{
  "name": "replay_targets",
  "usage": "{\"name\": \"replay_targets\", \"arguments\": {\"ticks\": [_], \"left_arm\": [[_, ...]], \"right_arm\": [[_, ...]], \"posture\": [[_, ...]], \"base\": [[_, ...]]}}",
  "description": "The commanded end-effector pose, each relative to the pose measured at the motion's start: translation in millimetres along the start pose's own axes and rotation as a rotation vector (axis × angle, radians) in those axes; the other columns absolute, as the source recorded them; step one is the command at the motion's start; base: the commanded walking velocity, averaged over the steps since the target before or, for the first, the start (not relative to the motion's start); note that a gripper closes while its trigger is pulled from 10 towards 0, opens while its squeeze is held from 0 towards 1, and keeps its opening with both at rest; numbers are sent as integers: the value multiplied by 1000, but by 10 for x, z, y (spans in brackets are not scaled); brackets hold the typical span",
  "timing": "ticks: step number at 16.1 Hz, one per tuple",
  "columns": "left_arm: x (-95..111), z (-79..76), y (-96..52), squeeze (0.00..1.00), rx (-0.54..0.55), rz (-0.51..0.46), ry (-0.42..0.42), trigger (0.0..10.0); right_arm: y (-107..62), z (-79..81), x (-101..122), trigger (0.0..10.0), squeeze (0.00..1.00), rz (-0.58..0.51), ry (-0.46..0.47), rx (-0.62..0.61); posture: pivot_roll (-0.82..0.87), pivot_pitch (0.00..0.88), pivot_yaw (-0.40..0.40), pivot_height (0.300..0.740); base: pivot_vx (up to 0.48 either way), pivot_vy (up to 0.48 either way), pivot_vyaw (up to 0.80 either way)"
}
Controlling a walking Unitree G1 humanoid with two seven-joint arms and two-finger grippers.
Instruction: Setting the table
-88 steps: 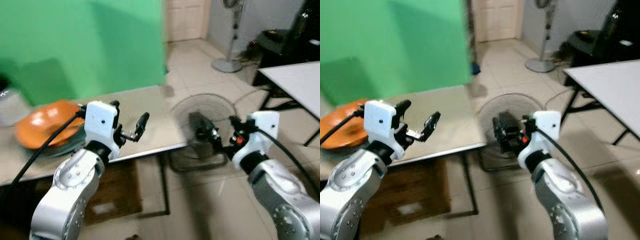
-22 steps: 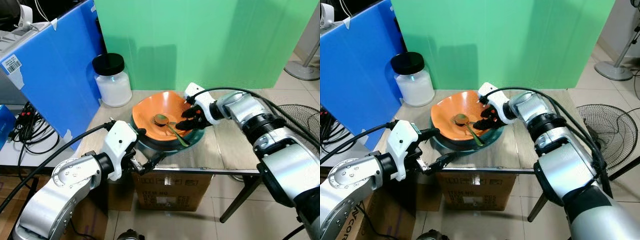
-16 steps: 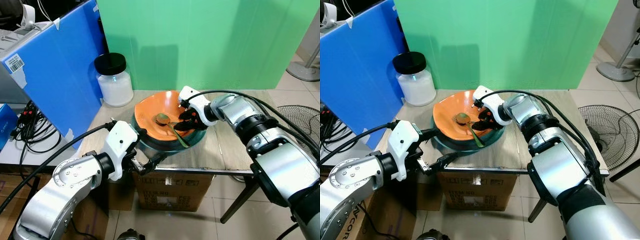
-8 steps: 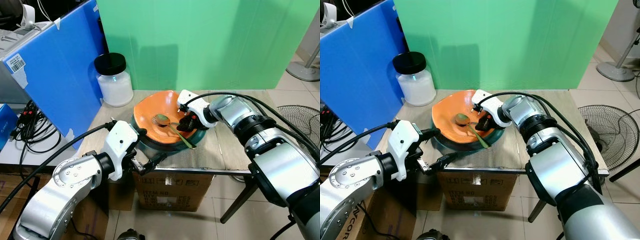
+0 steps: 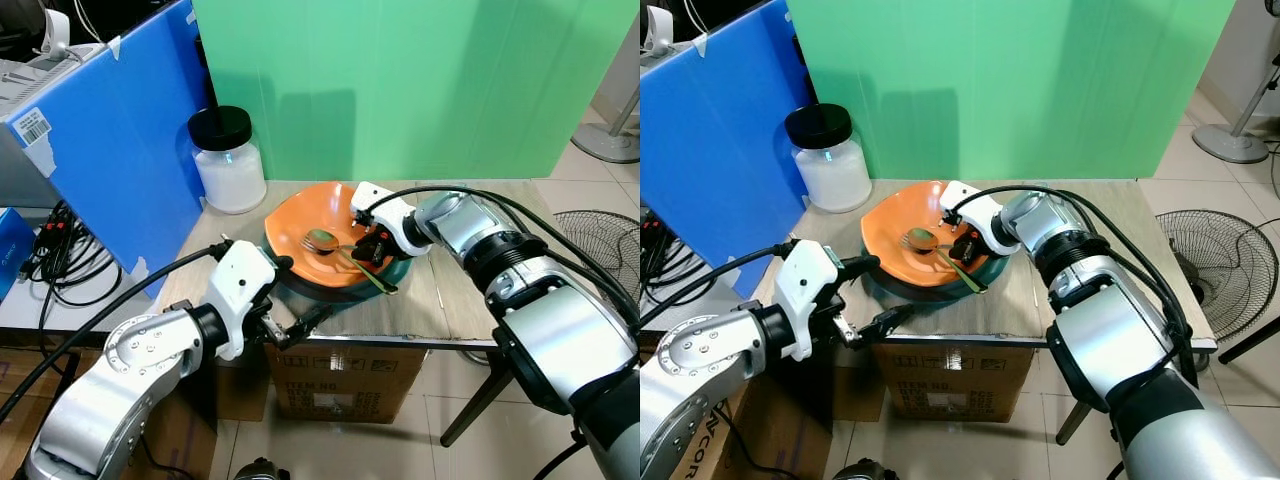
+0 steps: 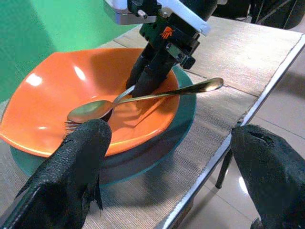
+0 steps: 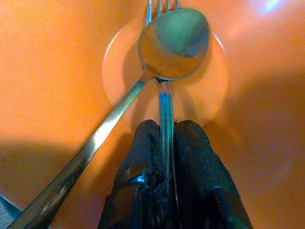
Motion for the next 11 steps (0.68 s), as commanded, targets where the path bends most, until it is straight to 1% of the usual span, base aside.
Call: {"name": "replay_targets", "arguments": {"ticks": [1, 2, 3, 6, 8, 9, 11], "left_arm": [[14, 8, 15, 0, -2, 3, 25, 10000], [16, 9, 17, 0, -2, 3, 26, 10000], [20, 12, 22, 0, -1, 2, 28, 10000], [22, 11, 24, 0, -1, 2, 32, 10000], [14, 6, 26, 0, -5, 5, 32, 10000], [14, 4, 26, 0, -6, 6, 32, 10000], [11, -4, 29, 0, -8, 7, 33, 10000]], "right_arm": [[-64, -92, 126, 0, 0, -5, -54, -35], [-71, -104, 132, 0, 0, -1, -68, -41], [-92, -137, 138, 0, 0, 21, -111, -60], [-152, -223, 179, 0, 0, 44, -183, -110], [-232, -333, 168, 0, 0, 118, -278, -175], [-247, -352, 172, 0, 0, 129, -294, -186], [-288, -403, 211, 0, 0, 158, -360, -214]], "posture": [[115, 0, 47, 740], [115, 0, 47, 740], [115, 0, 47, 740], [114, 0, 46, 740], [112, 0, 46, 740], [111, 0, 47, 740], [109, 0, 47, 740]], "base": [[0, 0, 0], [0, 0, 0], [0, 0, 0], [0, 0, 0], [0, 0, 0], [0, 0, 0], [0, 0, 0]]}}
Point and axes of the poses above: a point about 5 cm out from each wrist's last joint towards the gripper, its own y axis pointing out of the wrist towards the gripper, its own x axis along the axis of the wrist's last joint, z = x × y, the point moved 4 cm from there along y, pointing out of the wrist towards the gripper, and after that the axes turned 12 degrees about -y, right-handed, at the moved point
